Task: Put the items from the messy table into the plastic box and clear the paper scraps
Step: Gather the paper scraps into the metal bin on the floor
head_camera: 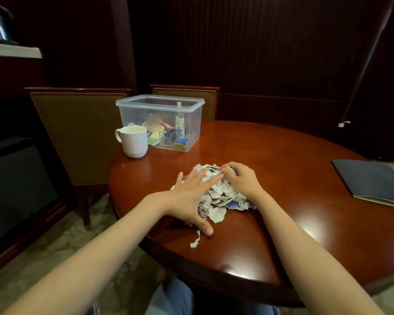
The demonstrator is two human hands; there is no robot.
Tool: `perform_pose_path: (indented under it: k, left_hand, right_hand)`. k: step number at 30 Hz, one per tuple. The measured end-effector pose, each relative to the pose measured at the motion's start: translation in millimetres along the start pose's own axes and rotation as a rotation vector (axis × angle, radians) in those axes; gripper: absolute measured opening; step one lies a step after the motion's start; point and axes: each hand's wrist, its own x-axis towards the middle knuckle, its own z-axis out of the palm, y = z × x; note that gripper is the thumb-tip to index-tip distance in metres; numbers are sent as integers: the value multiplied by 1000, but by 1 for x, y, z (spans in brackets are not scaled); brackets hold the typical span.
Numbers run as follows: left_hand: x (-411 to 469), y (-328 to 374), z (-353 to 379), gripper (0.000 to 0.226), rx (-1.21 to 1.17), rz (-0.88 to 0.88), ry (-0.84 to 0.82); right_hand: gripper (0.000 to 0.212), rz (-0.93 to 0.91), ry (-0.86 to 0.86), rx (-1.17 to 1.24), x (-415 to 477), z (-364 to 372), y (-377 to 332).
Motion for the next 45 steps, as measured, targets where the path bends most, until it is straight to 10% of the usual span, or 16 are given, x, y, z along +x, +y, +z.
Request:
perform_pose_path:
  k: [13,24,33,45]
  left_hand:
    - [40,0,24,34,-238,33,390]
    - [58,-1,-9,34,-862,-157,741]
    - [68,22,-51,28,-1947,-288,650]
    - [43,-2,-61,32,-2097,-282,712]
  right_hand:
    - [33,103,225,125,4,-1,-6]
    - [31,295,486,374,28,-14,-18]
    - [23,335,525,722,49,3,-74]
    - [30,62,435,557,53,51,-130]
